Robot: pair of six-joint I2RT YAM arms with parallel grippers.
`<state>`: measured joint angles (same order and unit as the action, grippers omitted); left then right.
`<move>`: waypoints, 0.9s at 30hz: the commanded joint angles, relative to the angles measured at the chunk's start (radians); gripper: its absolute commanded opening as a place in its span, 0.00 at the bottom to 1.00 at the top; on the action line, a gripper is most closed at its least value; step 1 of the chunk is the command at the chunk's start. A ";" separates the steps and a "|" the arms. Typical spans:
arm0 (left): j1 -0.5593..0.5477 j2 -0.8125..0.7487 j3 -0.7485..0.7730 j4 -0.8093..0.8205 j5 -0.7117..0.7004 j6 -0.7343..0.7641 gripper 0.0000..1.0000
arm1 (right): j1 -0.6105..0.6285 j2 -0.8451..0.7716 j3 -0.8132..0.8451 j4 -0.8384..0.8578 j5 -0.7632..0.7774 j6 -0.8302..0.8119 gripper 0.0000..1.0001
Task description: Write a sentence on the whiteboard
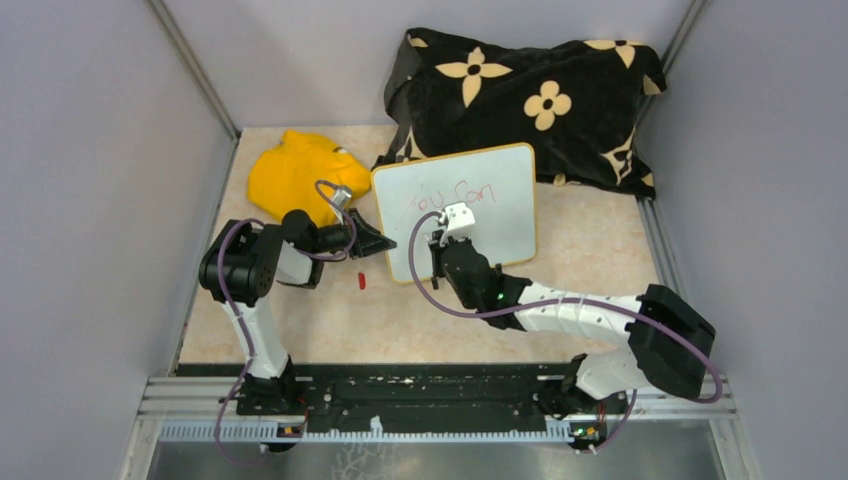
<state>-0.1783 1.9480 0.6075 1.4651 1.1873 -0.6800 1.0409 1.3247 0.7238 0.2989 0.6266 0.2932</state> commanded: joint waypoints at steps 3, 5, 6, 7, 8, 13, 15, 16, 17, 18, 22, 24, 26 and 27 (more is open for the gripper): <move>-0.012 -0.008 0.011 -0.035 0.017 0.024 0.00 | -0.020 0.024 0.033 0.008 -0.020 0.044 0.00; -0.012 -0.008 0.012 -0.035 0.017 0.024 0.00 | -0.021 0.028 0.031 0.003 -0.022 0.048 0.00; -0.012 -0.008 0.013 -0.035 0.017 0.022 0.00 | -0.021 0.028 0.031 -0.001 -0.022 0.052 0.00; -0.012 -0.008 0.012 -0.035 0.018 0.023 0.00 | -0.022 0.028 0.030 -0.003 -0.021 0.052 0.00; -0.013 -0.008 0.013 -0.035 0.017 0.024 0.00 | -0.021 0.027 0.026 -0.005 -0.021 0.053 0.00; -0.012 -0.008 0.014 -0.035 0.018 0.022 0.00 | -0.021 0.015 0.004 -0.020 -0.018 0.061 0.00; -0.012 -0.008 0.014 -0.035 0.017 0.022 0.00 | -0.021 0.008 -0.008 -0.027 -0.018 0.066 0.00; -0.012 -0.008 0.014 -0.036 0.016 0.023 0.00 | -0.021 0.004 -0.014 -0.032 -0.020 0.069 0.00; -0.012 -0.008 0.014 -0.035 0.016 0.023 0.00 | -0.021 0.001 -0.021 -0.034 -0.022 0.073 0.00; -0.012 -0.008 0.014 -0.035 0.016 0.022 0.00 | -0.021 -0.003 -0.028 -0.038 -0.024 0.077 0.00; -0.012 -0.008 0.014 -0.035 0.016 0.021 0.00 | -0.021 -0.014 -0.055 -0.048 -0.035 0.095 0.00; -0.012 -0.008 0.014 -0.036 0.016 0.021 0.00 | -0.021 -0.020 -0.064 -0.053 -0.040 0.105 0.00; -0.013 -0.009 0.014 -0.035 0.016 0.022 0.00 | -0.021 -0.024 -0.072 -0.057 -0.048 0.110 0.00; -0.012 -0.009 0.014 -0.035 0.016 0.021 0.00 | -0.021 -0.026 -0.076 -0.060 -0.048 0.112 0.00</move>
<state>-0.1780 1.9480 0.6079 1.4582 1.1854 -0.6788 1.0313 1.3216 0.6662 0.2581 0.5739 0.3862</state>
